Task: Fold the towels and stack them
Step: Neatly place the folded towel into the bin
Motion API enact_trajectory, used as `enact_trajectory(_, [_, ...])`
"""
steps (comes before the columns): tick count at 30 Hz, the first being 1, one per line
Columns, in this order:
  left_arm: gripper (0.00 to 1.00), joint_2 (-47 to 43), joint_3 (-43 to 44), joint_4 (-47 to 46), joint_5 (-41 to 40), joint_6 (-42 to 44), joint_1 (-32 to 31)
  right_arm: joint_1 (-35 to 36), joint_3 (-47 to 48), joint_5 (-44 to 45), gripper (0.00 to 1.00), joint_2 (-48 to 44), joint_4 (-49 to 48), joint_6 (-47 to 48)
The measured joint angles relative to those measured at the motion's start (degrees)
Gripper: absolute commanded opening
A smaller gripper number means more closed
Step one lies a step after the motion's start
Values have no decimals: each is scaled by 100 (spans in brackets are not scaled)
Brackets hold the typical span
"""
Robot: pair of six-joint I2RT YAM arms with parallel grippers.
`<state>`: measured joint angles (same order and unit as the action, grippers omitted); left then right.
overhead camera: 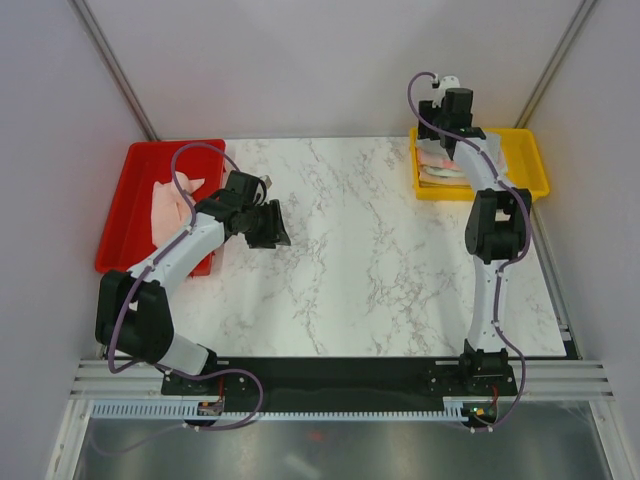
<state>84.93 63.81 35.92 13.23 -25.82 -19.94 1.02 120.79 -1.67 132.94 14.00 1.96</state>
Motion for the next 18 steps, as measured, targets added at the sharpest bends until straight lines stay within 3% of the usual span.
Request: enact_trajectory(18, [53, 0, 4, -2, 192, 37, 0, 304, -13, 50, 61, 557, -372, 1803])
